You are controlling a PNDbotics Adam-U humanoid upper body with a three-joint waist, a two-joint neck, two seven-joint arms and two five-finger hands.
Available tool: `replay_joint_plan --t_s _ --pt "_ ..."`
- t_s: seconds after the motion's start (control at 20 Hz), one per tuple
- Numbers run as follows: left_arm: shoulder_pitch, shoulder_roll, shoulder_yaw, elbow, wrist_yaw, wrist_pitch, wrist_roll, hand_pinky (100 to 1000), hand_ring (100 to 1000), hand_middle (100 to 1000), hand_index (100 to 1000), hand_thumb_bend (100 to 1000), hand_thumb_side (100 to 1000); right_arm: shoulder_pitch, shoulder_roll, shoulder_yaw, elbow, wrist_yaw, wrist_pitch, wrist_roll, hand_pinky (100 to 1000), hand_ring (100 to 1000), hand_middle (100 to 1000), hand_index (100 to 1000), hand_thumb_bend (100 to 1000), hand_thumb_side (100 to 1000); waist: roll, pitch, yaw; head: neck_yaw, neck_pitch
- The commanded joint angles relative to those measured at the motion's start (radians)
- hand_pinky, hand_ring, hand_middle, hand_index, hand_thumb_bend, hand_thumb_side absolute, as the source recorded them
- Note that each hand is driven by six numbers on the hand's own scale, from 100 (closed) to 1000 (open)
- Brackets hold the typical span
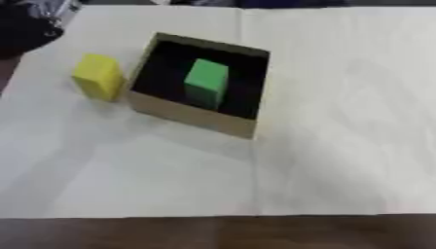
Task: Pick up objects on the table and place them in the box.
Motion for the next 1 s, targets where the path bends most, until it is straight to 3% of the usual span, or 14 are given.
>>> replay_joint_plan --t_s 0.05,0.1,0.2,0.45,0.5,0.55,0.65,0.7,1.0 --pt "-0.064 0.049 -0.023 0.046 -0.07 -0.064 -0.21 977 933 835 915 896 985 -0.002 -0.05 -0.028 -0.019 -0.035 -0.019 -0.035 903 870 799 844 530 613 0.002 -0.03 -0.003 0.01 -0.003" --pt "-0.089 0.048 -0.036 0.07 -0.088 -0.096 -0.265 999 950 852 926 977 975 0.002 -0.053 -0.033 -0.019 -0.04 -0.023 -0.042 902 868 798 844 533 612 0.003 -0.031 -0.004 0.012 -0.003" --pt "-0.14 0.037 -0.06 0.128 -0.121 -0.159 -0.371 1000 951 853 930 1000 956 0.009 -0.058 -0.038 -0.019 -0.053 -0.029 -0.055 901 865 797 842 538 610 0.003 -0.032 -0.007 0.015 -0.004" --pt "-0.229 0.002 -0.098 0.269 -0.141 -0.259 -0.576 1000 959 880 954 972 847 0.016 -0.062 -0.037 -0.019 -0.069 -0.033 -0.066 897 858 794 839 547 614 0.004 -0.032 -0.013 0.024 -0.008" --pt "-0.24 -0.003 -0.099 0.291 -0.139 -0.266 -0.606 1000 960 883 955 856 768 0.017 -0.062 -0.036 -0.019 -0.069 -0.033 -0.066 896 856 793 838 549 623 0.005 -0.031 -0.014 0.025 -0.01" --pt "-0.249 -0.007 -0.099 0.307 -0.138 -0.271 -0.63 1000 960 885 956 845 761 0.018 -0.061 -0.035 -0.019 -0.069 -0.032 -0.066 896 855 793 838 550 624 0.005 -0.031 -0.014 0.025 -0.011" --pt "-0.256 -0.011 -0.096 0.326 -0.126 -0.275 -0.667 1000 963 896 963 686 689 0.02 -0.061 -0.035 -0.019 -0.069 -0.031 -0.068 893 850 791 837 562 634 0.006 -0.029 -0.014 0.024 -0.015" --pt "-0.257 -0.009 -0.093 0.329 -0.118 -0.275 -0.684 1000 963 896 965 652 676 0.021 -0.061 -0.034 -0.019 -0.068 -0.031 -0.068 892 848 790 837 566 637 0.006 -0.028 -0.014 0.023 -0.016" --pt "-0.244 0.049 -0.097 0.312 -0.118 -0.264 -0.803 1000 963 897 968 603 640 0.03 -0.066 -0.031 -0.019 -0.065 -0.028 -0.069 888 843 786 832 566 650 0.01 -0.025 -0.012 0.019 -0.02"
